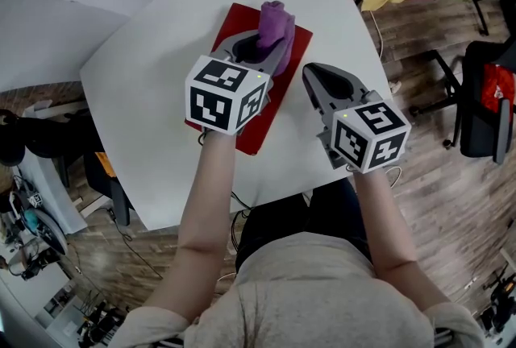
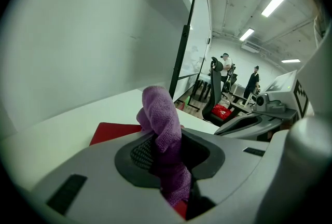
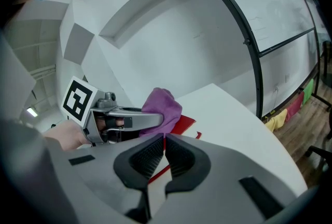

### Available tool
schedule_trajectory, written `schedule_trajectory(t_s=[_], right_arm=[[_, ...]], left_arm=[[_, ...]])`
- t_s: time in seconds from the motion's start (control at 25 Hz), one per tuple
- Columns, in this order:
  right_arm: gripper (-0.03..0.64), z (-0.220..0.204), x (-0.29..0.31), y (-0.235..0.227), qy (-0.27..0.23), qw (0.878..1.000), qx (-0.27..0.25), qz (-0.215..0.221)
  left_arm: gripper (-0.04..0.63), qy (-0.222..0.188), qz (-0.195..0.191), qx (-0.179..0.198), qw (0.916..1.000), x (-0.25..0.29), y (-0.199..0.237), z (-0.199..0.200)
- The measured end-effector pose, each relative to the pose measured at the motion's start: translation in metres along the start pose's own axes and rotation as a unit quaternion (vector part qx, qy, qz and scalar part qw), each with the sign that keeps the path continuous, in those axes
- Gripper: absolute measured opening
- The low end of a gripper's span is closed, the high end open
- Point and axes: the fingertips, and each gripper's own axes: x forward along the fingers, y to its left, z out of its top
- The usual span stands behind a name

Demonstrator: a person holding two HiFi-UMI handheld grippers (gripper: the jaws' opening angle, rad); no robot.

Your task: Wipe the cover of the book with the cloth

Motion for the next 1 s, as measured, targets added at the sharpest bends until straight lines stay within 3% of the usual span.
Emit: schedule_trajectory(t_s=[1.0], right_arm=[[0.025,-0.022,-0.022,0.037,0.007,0.999,-0.027,0.023]], left_arm=[[0.107,0.004,0.003,-0.017,0.9998,-0.040,-0.030,-0.040]])
